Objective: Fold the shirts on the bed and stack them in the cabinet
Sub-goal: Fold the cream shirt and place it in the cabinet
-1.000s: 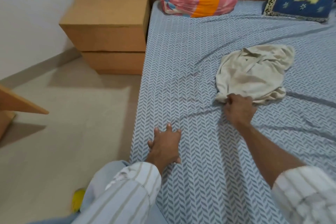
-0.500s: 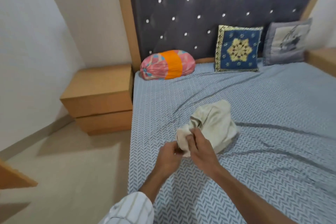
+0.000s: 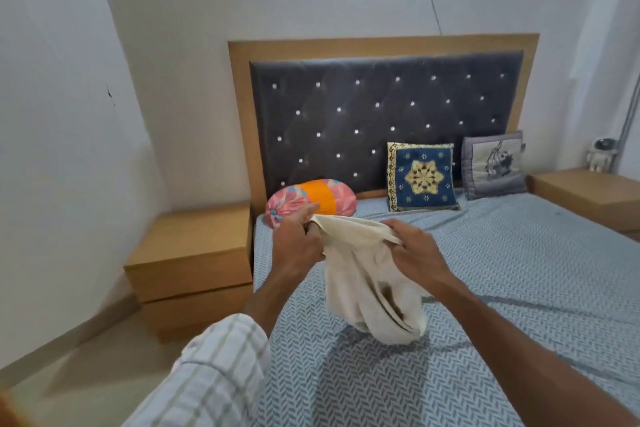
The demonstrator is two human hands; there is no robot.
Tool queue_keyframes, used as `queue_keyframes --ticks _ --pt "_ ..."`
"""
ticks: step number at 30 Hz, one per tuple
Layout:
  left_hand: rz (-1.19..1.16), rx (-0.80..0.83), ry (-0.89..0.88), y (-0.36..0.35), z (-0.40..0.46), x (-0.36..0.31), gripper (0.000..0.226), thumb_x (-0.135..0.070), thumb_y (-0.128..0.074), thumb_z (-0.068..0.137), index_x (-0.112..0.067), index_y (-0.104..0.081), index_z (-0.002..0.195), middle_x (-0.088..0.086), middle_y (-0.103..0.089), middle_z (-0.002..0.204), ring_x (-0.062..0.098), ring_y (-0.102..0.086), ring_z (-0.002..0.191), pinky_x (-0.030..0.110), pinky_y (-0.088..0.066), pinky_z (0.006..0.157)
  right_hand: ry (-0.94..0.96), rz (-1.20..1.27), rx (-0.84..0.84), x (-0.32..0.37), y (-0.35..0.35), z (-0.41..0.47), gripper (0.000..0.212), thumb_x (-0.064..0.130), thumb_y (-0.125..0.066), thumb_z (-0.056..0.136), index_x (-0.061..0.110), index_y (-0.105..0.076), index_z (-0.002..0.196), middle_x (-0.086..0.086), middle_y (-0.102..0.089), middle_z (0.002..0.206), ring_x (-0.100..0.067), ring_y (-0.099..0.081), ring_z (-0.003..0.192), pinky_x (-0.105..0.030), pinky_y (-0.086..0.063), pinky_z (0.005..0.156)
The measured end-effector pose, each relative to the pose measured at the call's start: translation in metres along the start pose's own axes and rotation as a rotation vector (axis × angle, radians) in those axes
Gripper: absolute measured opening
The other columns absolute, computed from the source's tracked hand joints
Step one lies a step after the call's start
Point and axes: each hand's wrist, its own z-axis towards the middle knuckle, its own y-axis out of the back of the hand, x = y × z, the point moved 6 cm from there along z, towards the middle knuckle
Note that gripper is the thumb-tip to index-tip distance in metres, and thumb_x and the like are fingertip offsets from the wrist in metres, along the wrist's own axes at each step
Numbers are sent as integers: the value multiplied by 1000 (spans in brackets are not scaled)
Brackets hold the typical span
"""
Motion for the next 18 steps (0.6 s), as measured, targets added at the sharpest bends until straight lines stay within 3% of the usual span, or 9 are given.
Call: queue_keyframes --ticks 4,6,8,10,11,13,16,18 --pt "239 76 -87 14 0 -17 25 -9 -56 92 -20 -76 102 -7 -69 82 11 -63 67 28 -59 61 45 -27 -98 23 29 1 36 8 -57 89 26 -69 118 -2 -73 102 -25 -64 93 -29 -42 71" --pt "377 144 -121 13 -5 -22 14 -14 -65 89 -20 -76 96 -6 -71 84 7 -60 69 16 -47 59 98 -23 -118 40 34 1 23 22 -62 94 26 -71 115 0 -74 100 -24 -66 91 -31 -45 72" --pt "358 221 -111 8 -9 -22 3 -18 -72 87 -19 -75 88 -6 -70 80 4 -58 67 7 -39 52 128 -4 -109 56 37 1 22 38 -58 97 22 -74 96 1 -72 83 -20 -65 76 -34 -48 68" --pt "138 226 -21 9 -12 -21 11 -16 -68 91 -19 -71 81 -1 -69 79 11 -63 72 14 -52 58 125 48 -88 66 39 2 41 42 -55 98 15 -61 67 4 -58 59 -15 -53 57 -34 -41 58" --pt "-32 189 63 11 -10 -20 14 -13 -61 93 -17 -71 83 5 -71 85 19 -67 81 28 -61 69 111 107 -71 69 43 3 43 38 -56 98 16 -54 61 6 -51 55 -12 -46 52 -32 -36 55" --pt "-298 87 195 21 -7 -21 20 -7 -47 95 -8 -65 89 12 -67 91 27 -65 88 49 -62 78 72 315 -18 70 49 3 31 23 -59 97 21 -61 66 8 -53 62 -7 -45 56 -27 -34 55" --pt "-290 1 192 33 0 -39 18 -12 -46 94 -18 -60 83 11 -64 89 25 -58 84 42 -55 70 41 633 57 76 56 3 20 5 -56 95 15 -69 82 2 -59 75 -10 -52 72 -24 -39 63" --pt "-229 10 117 38 3 -59 14 -19 -52 97 -19 -64 90 8 -67 94 20 -58 86 43 -55 75 57 668 53 83 61 2 23 1 -54 92 16 -69 83 1 -62 77 -10 -54 73 -25 -42 63"
